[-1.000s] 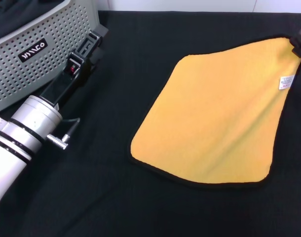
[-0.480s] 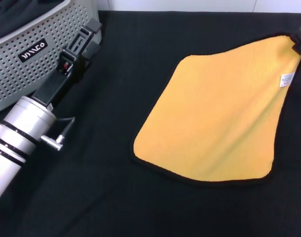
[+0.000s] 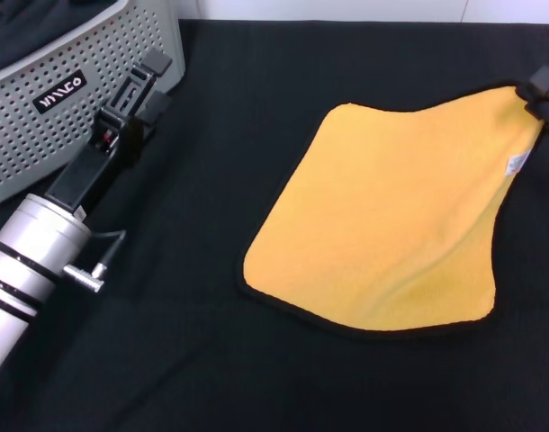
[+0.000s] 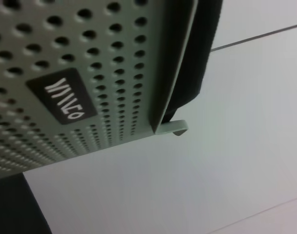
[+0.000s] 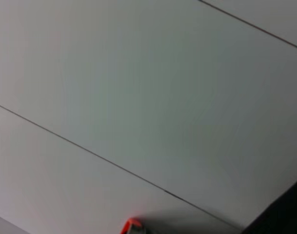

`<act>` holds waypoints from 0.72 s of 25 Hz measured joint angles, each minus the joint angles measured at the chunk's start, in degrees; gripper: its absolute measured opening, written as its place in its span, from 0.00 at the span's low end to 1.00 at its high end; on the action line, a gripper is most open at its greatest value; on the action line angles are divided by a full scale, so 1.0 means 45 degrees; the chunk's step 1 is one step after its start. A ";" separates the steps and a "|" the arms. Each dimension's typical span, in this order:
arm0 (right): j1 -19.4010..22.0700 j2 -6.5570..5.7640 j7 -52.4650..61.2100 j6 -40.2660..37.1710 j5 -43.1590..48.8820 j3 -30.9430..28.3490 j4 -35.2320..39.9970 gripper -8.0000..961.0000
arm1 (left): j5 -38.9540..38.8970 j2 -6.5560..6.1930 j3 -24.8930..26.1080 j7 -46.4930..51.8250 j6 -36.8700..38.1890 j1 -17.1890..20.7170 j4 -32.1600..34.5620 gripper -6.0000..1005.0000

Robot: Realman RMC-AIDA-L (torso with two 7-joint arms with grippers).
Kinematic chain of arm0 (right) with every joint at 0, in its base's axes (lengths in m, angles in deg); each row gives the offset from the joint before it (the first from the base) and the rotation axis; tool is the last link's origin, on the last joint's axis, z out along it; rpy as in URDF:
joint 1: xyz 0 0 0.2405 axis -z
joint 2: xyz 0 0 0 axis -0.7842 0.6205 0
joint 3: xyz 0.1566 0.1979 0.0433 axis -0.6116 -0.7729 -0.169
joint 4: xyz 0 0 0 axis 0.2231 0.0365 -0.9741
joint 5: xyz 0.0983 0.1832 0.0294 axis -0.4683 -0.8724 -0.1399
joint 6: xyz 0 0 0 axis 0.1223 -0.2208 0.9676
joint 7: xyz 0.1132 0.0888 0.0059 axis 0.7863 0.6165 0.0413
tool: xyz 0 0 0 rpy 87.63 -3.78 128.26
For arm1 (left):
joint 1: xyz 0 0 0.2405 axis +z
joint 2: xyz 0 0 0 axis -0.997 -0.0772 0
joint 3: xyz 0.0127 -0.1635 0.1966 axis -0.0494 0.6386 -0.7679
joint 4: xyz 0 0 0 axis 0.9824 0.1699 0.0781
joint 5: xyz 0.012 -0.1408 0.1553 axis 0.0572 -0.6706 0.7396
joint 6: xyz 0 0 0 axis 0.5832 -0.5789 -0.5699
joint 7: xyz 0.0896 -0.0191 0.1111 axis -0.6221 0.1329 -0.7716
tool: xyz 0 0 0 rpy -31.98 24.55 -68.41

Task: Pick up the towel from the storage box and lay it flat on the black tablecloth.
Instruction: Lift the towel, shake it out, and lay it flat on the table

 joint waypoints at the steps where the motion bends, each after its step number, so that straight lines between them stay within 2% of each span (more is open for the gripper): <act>1: 0.0004 0.0000 -0.0065 -0.0045 0.0048 -0.0001 0.0000 0.87 | -0.0004 0.0001 0.0016 0.0044 0.0002 0.0008 0.0000 0.89; 3: 0.0007 0.0008 -0.0247 -0.0082 0.0147 -0.0007 0.0048 0.87 | -0.0005 0.0004 0.0031 0.0088 0.0002 0.0022 -0.0001 0.89; 9: -0.0140 0.0124 -0.0718 -0.0071 0.0296 -0.0006 0.0124 0.62 | -0.0006 0.0010 0.0001 0.0238 0.0016 0.0027 -0.0001 0.89; 12: -0.0219 0.0134 -0.0753 -0.0024 0.0505 0.0024 0.0358 0.41 | -0.0006 0.0008 -0.0023 0.0247 0.0029 0.0045 -0.0001 0.89; 18: -0.0296 0.0209 -0.0698 -0.0036 0.0832 0.0029 0.0802 0.14 | -0.0004 -0.0006 -0.0020 0.0251 0.0082 0.0105 -0.0001 0.89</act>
